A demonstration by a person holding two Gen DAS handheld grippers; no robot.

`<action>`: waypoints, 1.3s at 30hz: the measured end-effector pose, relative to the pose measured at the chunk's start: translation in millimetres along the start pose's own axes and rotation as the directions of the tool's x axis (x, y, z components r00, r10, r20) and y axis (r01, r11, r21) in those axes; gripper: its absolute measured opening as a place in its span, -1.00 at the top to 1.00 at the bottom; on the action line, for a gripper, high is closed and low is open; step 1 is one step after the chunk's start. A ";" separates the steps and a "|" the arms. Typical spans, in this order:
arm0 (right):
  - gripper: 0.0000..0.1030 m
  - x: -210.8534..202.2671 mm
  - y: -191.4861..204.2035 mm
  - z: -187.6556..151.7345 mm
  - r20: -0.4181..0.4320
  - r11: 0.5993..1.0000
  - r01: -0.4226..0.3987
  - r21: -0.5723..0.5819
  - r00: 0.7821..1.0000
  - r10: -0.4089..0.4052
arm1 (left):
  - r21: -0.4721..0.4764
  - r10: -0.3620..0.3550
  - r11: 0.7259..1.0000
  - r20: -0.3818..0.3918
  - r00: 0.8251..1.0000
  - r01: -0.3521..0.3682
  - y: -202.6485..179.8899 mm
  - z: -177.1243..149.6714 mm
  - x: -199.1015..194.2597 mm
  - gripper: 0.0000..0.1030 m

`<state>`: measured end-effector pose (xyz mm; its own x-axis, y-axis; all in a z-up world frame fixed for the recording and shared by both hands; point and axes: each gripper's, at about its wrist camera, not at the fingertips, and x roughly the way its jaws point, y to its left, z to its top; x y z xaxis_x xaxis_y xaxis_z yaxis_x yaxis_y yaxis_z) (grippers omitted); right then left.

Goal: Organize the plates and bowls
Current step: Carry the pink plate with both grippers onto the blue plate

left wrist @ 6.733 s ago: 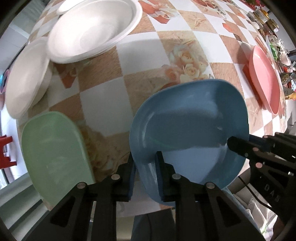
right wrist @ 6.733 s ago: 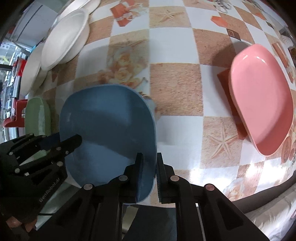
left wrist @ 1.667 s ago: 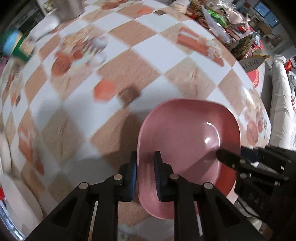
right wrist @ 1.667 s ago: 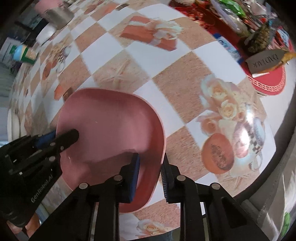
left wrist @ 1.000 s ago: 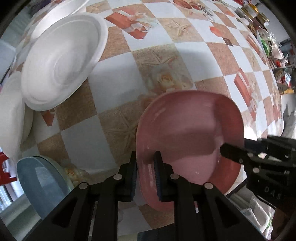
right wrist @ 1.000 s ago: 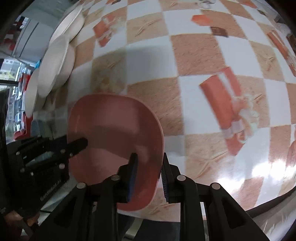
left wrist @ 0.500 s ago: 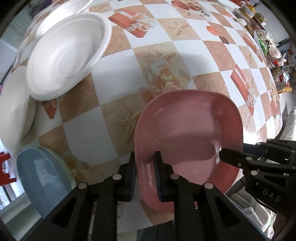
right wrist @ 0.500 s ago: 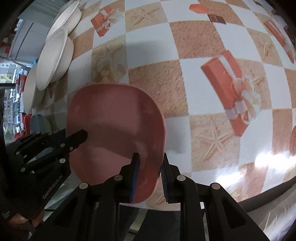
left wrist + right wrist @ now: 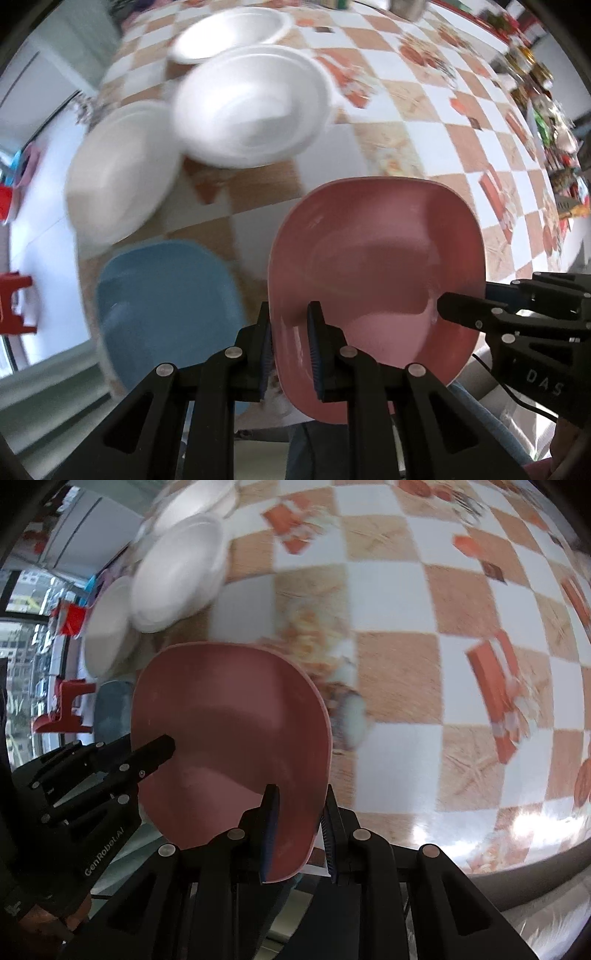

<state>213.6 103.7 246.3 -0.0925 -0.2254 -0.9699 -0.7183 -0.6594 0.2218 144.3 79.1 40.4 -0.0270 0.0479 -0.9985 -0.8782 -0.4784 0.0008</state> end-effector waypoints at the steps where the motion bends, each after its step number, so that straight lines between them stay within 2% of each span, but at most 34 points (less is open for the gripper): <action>1: 0.52 0.2 9.6 1.1 0.002 1.000 -0.005 -0.011 1.000 0.005 | -0.022 0.006 1.000 0.000 1.000 -0.006 7.2 -4.2 -2.9 0.62; 10: 0.52 27.6 65.9 18.9 -0.024 0.989 -0.057 -0.139 0.998 0.054 | -0.155 0.083 0.984 -0.008 0.996 -0.084 74.2 -31.3 -17.6 0.62; 16: 0.52 53.1 101.6 26.1 -0.045 0.974 -0.077 -0.212 0.997 0.069 | -0.217 0.114 0.969 -0.022 0.993 -0.117 118.2 -38.6 -10.3 0.63; 26: 0.52 83.2 143.4 31.6 -0.073 0.962 -0.075 -0.262 0.996 0.058 | -0.237 0.153 0.959 -0.031 0.988 -0.156 142.9 -35.8 2.6 0.62; 37: 0.51 91.6 148.3 30.7 -0.090 0.958 -0.078 -0.277 0.994 0.054 | -0.247 0.164 0.954 -0.046 0.985 -0.170 152.2 -32.6 13.9 0.60; 39: 0.51 92.9 147.7 31.5 -0.093 0.958 -0.081 -0.276 0.994 0.058 | -0.256 0.162 0.952 -0.043 0.986 -0.168 153.9 -32.5 13.9 0.52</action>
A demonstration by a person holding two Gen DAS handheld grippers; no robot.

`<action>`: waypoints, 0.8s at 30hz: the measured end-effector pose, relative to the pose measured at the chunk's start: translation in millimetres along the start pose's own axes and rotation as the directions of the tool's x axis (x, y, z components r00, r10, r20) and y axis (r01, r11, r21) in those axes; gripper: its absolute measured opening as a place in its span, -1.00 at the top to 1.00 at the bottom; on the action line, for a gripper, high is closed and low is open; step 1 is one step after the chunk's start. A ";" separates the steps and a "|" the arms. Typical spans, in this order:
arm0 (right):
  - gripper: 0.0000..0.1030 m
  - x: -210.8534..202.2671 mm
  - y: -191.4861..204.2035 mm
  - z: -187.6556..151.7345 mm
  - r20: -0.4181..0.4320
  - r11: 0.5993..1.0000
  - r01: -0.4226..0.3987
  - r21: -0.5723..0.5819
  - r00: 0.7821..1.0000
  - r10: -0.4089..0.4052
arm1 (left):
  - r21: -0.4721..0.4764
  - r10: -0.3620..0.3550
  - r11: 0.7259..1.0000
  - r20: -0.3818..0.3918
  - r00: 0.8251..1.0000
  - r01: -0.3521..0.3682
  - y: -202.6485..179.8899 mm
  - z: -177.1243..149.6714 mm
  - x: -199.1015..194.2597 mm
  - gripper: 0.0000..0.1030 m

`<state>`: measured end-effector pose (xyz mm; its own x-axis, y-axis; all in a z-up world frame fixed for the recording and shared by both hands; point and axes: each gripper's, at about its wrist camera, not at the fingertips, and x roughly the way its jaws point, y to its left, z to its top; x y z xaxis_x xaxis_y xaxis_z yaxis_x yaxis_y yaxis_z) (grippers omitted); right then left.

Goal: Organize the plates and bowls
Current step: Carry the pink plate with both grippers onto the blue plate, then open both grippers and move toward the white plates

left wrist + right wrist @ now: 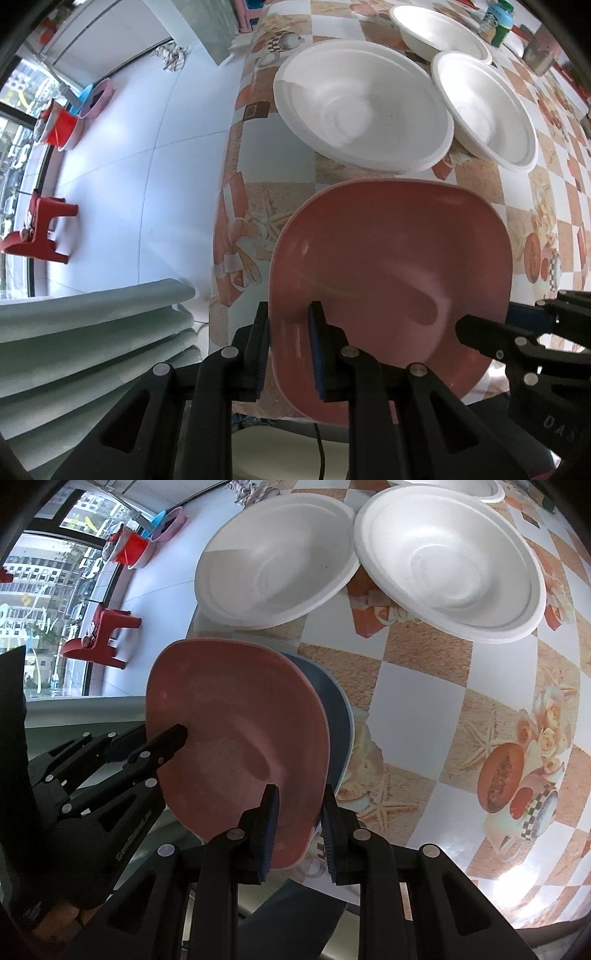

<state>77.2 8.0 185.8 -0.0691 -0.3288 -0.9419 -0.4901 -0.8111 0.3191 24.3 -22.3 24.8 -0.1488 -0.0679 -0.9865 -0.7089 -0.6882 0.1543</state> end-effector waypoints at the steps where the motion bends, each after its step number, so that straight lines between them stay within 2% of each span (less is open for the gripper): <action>1: 0.51 0.3 -0.2 0.7 0.001 1.000 -0.001 -0.001 1.000 0.001 | -0.003 -0.003 1.000 0.003 1.000 0.003 -0.5 -0.6 -1.1 0.51; 2: 0.51 0.9 -0.5 2.4 -0.002 1.000 -0.002 -0.005 1.000 0.002 | -0.005 -0.004 1.000 0.006 1.000 0.004 -0.3 -0.8 -1.8 0.41; 4: 0.51 -0.6 -3.8 1.9 -0.002 1.000 -0.007 -0.007 1.000 0.007 | -0.006 0.004 1.000 0.014 1.000 -0.004 -0.3 -0.9 -2.9 0.07; 5: 0.51 -1.1 -4.8 1.8 -0.003 1.000 -0.008 -0.009 1.000 0.007 | -0.006 0.013 1.000 0.022 1.000 -0.013 0.3 -1.6 -3.9 -0.21; 6: 0.51 -1.6 -5.6 2.4 -0.004 1.000 -0.011 -0.010 1.000 0.011 | -0.007 0.020 1.000 0.032 0.999 -0.020 0.6 -2.0 -5.3 -0.39; 8: 0.51 -3.4 -6.7 3.1 -0.002 1.000 -0.015 -0.011 1.000 0.015 | -0.018 0.023 1.000 0.062 0.998 -0.022 0.8 -2.1 -10.1 -0.51; 13: 0.49 -10.0 -15.6 5.9 0.019 1.000 0.004 0.001 1.000 -0.004 | -0.046 0.010 0.999 0.071 0.997 -0.007 4.5 -0.9 -14.1 -0.55; 14: 0.41 -11.2 -18.8 6.5 0.024 1.000 0.007 0.006 1.000 -0.008 | -0.047 0.010 0.999 0.070 0.997 -0.007 4.2 -0.4 -14.9 -0.55; 16: -0.51 -15.8 -24.4 8.1 0.039 1.000 0.010 0.015 0.999 -0.010 | -0.051 0.014 0.999 0.071 0.997 -0.011 3.2 -0.4 -16.8 -0.55; 17: -0.59 -19.6 -27.0 8.4 0.055 1.000 0.005 0.019 0.998 -0.006 | -0.050 0.013 0.999 0.072 0.997 -0.009 2.8 -0.6 -17.0 -0.55; 24: -0.60 -30.7 -54.1 6.6 0.080 0.997 0.038 0.068 0.996 -0.044 | -0.027 -0.029 0.999 0.085 0.996 0.031 -10.9 6.0 -29.8 -0.55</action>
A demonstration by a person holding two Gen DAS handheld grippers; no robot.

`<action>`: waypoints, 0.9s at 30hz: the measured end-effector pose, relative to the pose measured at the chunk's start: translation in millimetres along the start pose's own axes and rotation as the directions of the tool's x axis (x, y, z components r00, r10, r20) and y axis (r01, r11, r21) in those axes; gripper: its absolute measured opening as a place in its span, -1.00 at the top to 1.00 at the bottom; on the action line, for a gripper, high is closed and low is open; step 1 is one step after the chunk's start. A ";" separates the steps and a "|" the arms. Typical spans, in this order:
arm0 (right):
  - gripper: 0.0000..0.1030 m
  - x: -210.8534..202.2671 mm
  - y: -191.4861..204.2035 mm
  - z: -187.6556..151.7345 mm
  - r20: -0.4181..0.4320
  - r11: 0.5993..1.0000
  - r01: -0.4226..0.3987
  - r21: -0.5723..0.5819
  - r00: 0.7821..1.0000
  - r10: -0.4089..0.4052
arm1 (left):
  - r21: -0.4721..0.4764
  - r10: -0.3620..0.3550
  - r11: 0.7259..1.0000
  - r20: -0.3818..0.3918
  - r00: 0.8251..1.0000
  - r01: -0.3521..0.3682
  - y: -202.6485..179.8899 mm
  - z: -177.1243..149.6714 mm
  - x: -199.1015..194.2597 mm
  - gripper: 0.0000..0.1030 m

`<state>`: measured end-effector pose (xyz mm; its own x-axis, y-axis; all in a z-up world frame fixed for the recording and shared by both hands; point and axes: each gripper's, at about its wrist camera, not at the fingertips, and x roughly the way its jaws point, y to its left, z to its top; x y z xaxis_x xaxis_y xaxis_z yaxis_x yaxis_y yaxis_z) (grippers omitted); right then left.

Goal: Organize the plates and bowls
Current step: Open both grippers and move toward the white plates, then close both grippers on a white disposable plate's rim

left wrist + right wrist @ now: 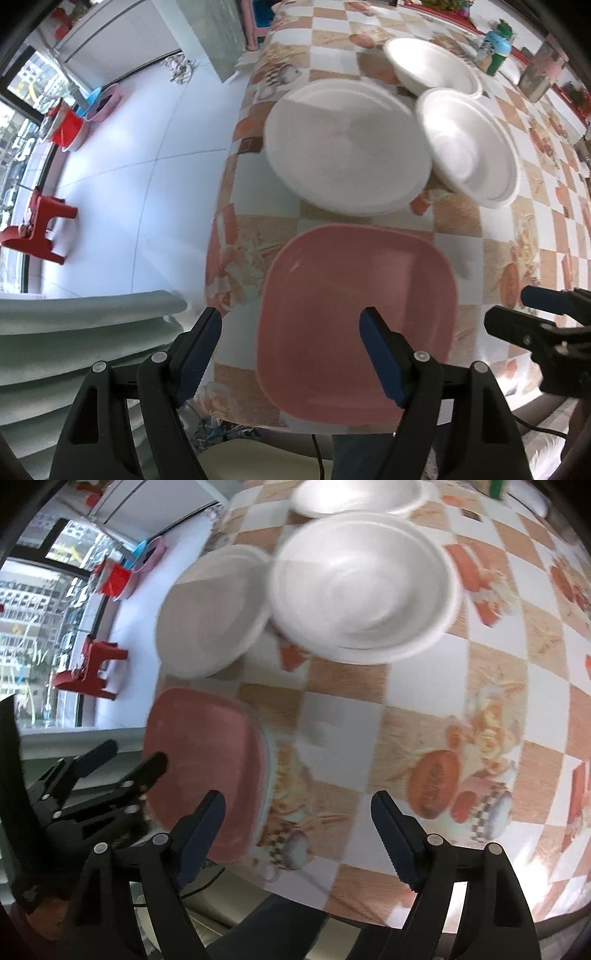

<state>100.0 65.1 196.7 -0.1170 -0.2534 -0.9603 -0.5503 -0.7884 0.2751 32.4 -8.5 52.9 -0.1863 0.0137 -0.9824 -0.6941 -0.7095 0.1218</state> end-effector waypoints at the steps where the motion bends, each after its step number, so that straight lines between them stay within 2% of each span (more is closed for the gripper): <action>1: -0.60 -0.6 -5.4 -0.5 -0.001 1.000 0.006 0.011 1.000 -0.006 | 0.006 -0.006 1.000 0.002 1.000 0.006 -2.1 1.9 -1.9 -0.55; 10: -0.60 -17.7 -46.8 6.1 0.042 0.994 0.041 0.101 0.998 -0.045 | 0.075 -0.052 0.996 0.063 0.997 0.047 -39.6 32.9 -31.5 -0.55; 16: -0.60 -34.8 -70.0 22.4 0.096 0.988 0.059 0.144 0.993 -0.074 | 0.130 -0.050 0.991 0.122 0.991 0.034 -72.3 77.8 -44.4 -0.56; 20: -0.60 -39.9 -84.2 37.4 0.112 0.985 0.070 0.156 0.990 -0.088 | 0.135 -0.031 0.991 0.140 0.990 0.012 -83.9 107.8 -42.4 -0.55; 23: -0.60 -40.7 -89.7 47.3 0.120 0.984 0.062 0.166 0.989 -0.083 | 0.148 -0.042 0.989 0.109 0.993 0.026 -91.4 125.3 -32.5 -0.56; 27: -0.60 -40.0 -97.3 61.8 0.120 0.986 0.035 0.163 0.991 -0.055 | 0.168 -0.002 0.986 0.102 0.995 -0.016 -103.0 146.6 -15.7 -0.55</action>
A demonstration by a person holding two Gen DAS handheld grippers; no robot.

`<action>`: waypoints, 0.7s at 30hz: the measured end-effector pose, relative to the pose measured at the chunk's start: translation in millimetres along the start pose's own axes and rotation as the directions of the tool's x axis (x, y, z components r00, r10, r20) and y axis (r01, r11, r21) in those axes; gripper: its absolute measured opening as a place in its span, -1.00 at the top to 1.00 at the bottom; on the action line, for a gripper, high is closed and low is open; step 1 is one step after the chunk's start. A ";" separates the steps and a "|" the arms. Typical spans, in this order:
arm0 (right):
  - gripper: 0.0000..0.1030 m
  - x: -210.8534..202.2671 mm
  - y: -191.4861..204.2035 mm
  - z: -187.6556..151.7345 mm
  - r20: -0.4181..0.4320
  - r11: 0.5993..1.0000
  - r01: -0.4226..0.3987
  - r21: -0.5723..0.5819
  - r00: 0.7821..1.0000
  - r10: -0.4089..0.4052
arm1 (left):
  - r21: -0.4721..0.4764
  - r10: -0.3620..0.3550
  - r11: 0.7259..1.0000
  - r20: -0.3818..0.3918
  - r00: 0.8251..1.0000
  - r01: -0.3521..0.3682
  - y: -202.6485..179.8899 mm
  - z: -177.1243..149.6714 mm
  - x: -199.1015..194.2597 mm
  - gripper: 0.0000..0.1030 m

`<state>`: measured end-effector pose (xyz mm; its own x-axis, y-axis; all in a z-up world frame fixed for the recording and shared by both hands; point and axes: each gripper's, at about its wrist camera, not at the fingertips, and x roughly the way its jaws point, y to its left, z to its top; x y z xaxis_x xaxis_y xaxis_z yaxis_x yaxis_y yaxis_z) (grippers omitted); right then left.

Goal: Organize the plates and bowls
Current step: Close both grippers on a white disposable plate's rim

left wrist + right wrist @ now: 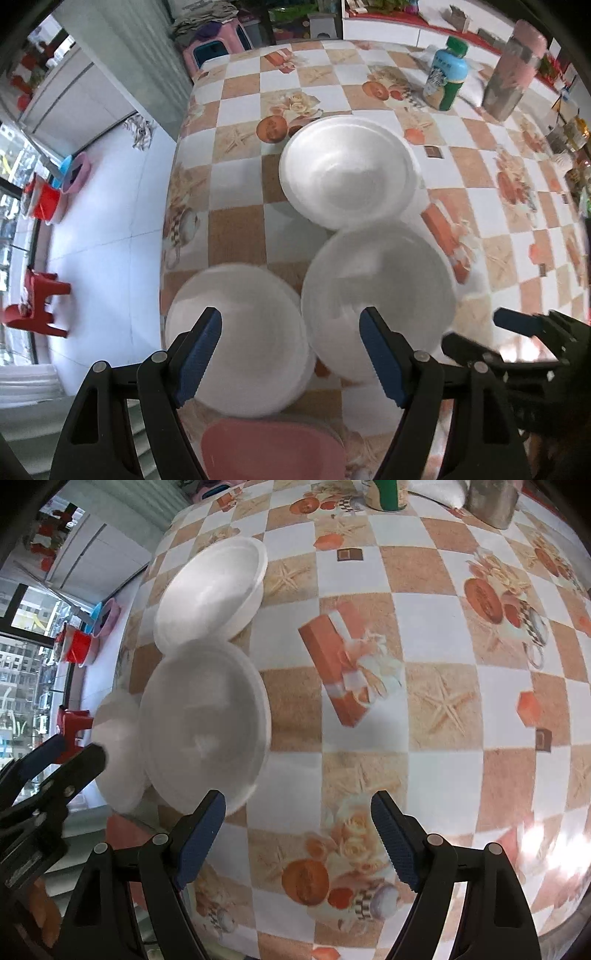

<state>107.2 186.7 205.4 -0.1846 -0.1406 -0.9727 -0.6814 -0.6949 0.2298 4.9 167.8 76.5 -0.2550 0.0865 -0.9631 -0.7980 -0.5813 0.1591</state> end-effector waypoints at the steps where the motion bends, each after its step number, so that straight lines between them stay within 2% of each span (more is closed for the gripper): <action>1: -0.60 1.4 0.8 1.5 -0.002 1.000 -0.004 -0.003 1.000 0.004 | 0.001 0.001 1.000 0.000 1.000 -0.001 -0.7 5.2 5.0 -0.55; 10: -0.60 19.7 -0.1 17.4 -0.040 0.999 -0.030 -0.014 0.999 0.029 | 0.069 0.024 0.997 -0.063 0.998 -0.020 -12.9 33.5 47.2 -0.55; 21: -0.60 33.8 0.4 24.0 -0.075 0.999 -0.035 -0.009 0.997 0.034 | 0.123 0.016 0.992 -0.132 0.991 0.001 -27.6 38.1 75.0 -0.53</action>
<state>83.7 198.6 173.4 -0.1541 -0.2163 -0.9641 -0.6681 -0.6961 0.2629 -12.9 221.2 8.2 -0.1929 -0.0306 -0.9807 -0.8593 -0.4772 0.1839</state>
